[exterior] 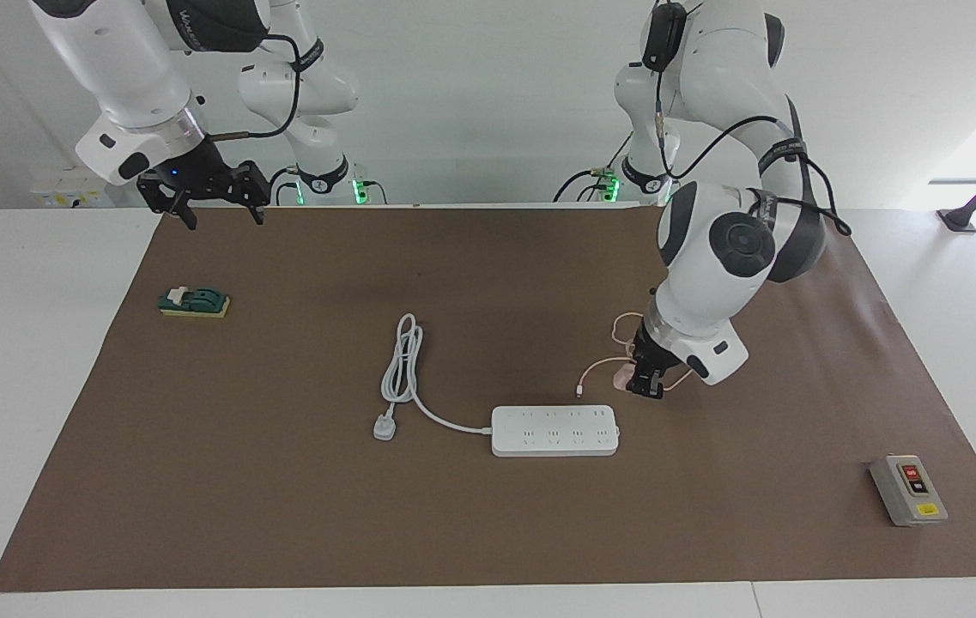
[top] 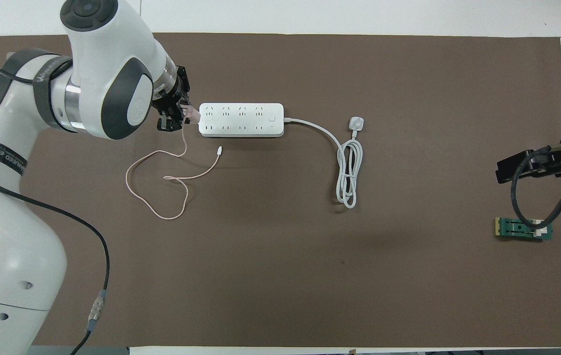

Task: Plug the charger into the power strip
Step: 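Push the charger prongs into the nearest power strip socket, left gripper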

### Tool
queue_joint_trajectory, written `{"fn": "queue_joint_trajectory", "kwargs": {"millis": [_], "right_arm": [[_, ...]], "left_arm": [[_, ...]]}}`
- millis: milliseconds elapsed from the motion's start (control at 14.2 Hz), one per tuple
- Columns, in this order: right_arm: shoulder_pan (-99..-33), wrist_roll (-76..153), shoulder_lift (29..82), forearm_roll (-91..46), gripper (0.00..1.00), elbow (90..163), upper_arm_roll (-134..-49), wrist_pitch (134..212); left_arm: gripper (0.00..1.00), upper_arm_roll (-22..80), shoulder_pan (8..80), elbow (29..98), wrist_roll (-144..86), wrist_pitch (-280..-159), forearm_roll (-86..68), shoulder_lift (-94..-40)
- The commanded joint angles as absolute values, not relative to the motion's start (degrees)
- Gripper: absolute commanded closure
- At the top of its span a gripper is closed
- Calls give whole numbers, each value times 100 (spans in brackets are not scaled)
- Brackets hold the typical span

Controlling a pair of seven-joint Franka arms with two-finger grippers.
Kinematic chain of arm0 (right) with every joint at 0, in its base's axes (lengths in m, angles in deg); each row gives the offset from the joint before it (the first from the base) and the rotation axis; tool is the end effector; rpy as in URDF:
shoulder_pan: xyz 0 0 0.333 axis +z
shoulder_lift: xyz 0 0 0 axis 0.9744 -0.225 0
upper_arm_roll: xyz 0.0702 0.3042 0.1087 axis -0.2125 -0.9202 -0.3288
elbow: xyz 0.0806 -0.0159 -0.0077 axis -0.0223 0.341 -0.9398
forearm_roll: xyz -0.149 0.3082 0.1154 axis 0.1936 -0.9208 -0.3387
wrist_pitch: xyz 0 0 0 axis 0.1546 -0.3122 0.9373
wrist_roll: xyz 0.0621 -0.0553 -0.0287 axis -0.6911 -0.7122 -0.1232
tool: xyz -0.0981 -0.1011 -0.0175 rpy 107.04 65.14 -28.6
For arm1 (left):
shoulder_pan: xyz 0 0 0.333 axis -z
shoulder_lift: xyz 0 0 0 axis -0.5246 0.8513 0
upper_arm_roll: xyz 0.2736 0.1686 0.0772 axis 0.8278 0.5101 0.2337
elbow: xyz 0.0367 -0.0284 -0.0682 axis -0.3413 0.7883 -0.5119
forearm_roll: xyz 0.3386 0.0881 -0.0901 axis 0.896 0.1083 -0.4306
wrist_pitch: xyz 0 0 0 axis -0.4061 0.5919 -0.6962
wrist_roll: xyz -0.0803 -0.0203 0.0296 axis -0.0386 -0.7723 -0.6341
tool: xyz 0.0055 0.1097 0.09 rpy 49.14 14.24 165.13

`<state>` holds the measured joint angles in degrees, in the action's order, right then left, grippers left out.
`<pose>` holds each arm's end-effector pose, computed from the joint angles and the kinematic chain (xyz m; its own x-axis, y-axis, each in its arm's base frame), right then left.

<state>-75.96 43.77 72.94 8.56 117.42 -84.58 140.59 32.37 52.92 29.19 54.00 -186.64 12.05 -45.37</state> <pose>0.4944 0.0090 0.5860 0.9897 0.0760 -0.1215 0.0774 -0.9970 0.0072 0.6411 -0.2517 0.4119 0.1961 0.9789 -0.0572 0.9801 -0.1975 -0.0199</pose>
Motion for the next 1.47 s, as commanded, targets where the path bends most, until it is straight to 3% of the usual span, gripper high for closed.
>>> {"fn": "queue_joint_trajectory", "kwargs": {"millis": [0,561,1404], "right_arm": [[-7673,4289,7493,1049,0,12152,-8514,14410],[-7665,4263,7275,1049,0,11995,-8374,14638],[-7673,4491,7248,988,0,11819,-8382,14412]], "left_arm": [[100,3326,5397,3200,6208,-19200,1495,-4573],[100,3318,5634,3323,6808,-19377,1927,-4230],[100,3318,5740,3455,6860,-19421,1962,-4186]]}}
